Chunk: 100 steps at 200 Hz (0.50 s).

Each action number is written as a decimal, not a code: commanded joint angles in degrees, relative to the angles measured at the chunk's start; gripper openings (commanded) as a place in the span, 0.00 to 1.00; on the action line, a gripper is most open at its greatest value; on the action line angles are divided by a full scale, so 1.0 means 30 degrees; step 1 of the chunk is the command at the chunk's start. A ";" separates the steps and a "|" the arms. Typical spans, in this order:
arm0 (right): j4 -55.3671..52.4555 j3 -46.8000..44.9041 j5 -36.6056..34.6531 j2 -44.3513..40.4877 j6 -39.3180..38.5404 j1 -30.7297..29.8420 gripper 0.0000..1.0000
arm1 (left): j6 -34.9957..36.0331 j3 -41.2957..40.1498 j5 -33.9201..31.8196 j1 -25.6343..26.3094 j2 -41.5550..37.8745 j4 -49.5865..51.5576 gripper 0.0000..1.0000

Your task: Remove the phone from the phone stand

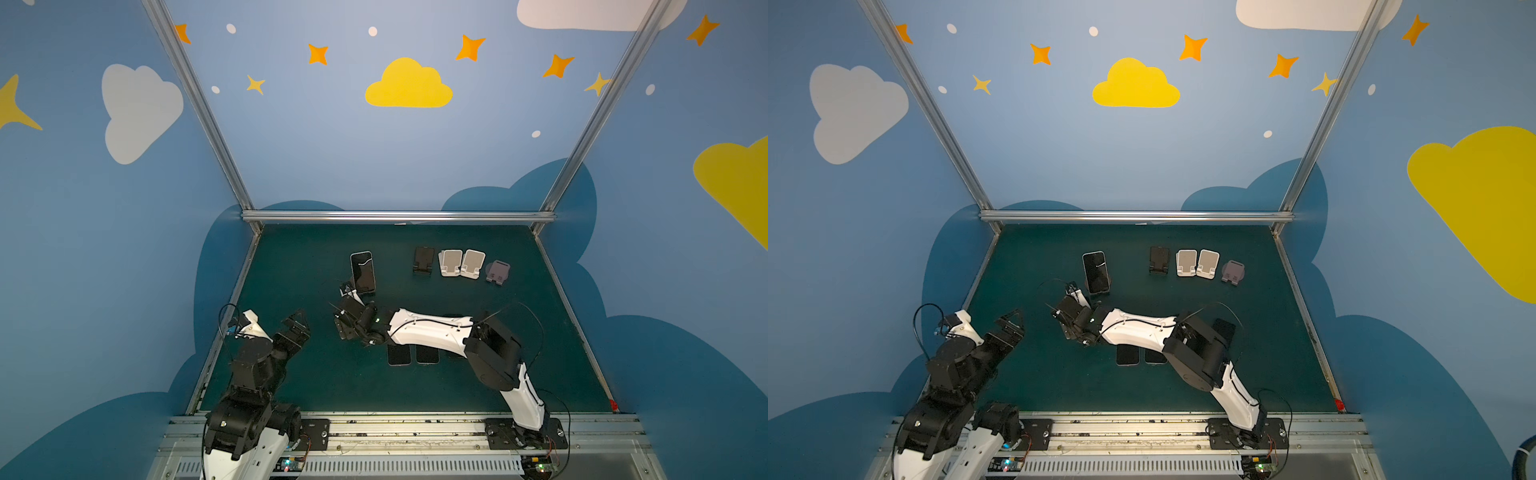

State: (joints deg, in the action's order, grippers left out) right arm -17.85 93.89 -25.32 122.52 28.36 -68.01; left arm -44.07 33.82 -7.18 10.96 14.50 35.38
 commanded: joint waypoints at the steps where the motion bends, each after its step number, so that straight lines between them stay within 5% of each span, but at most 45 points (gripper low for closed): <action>1: 0.0140 0.0347 -0.0084 0.0264 0.0244 0.0053 0.80 | 0.0394 0.0049 -0.0155 0.0067 -0.0029 -0.0220 1.00; 100: 0.0207 -0.0123 0.0089 -0.0913 -0.0515 -0.0142 0.72 | 0.0422 0.0093 -0.0156 0.0096 0.0058 -0.0190 1.00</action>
State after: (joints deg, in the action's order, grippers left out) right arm -17.58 93.84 -25.02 122.43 28.23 -68.10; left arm -43.68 33.82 -7.18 11.03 14.52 35.38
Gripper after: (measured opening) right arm 0.737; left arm 0.996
